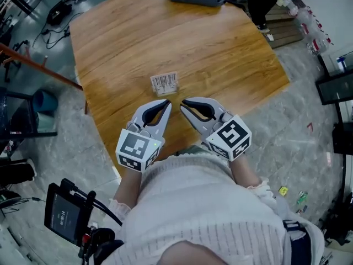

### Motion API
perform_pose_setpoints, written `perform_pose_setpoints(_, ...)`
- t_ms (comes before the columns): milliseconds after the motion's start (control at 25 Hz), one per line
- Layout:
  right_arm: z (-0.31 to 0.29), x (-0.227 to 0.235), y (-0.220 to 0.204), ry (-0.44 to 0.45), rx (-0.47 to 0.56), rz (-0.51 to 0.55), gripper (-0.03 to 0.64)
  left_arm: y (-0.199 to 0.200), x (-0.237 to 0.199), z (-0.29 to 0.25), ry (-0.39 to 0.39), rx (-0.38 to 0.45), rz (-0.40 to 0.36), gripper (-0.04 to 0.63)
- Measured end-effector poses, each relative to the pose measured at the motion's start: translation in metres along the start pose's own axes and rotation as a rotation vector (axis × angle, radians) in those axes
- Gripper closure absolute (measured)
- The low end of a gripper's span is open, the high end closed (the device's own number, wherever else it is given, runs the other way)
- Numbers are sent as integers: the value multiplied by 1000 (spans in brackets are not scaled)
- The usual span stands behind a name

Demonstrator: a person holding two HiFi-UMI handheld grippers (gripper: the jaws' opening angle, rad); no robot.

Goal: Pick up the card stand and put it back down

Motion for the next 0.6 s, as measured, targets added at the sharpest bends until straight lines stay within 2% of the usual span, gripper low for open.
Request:
perform_pose_setpoints(120, 3, 2, 2, 4, 35, -14, 616, -2, 2, 1, -2, 0, -2, 586)
perform_pose_setpoints(240, 2, 2, 4, 15, 62, -35, 617, -8, 3, 1, -7, -25, -7, 586)
perform_pose_setpoints(360, -4, 1, 4, 32, 46, -32, 617, -10, 3, 1, -4, -38, -6, 586)
perform_pose_setpoints(600, -9, -8, 0, 45, 3, -6, 617, -11, 0, 2, -4, -44, 44, 586)
Point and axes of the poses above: the fingertips, and each gripper's own axes: z backward along the fingers, x to its right, y out of its top, the point moved 6 cm from there along z, backward along the fingers, and after that the axes turned 7 degrees about z, right-handed, at the moved point
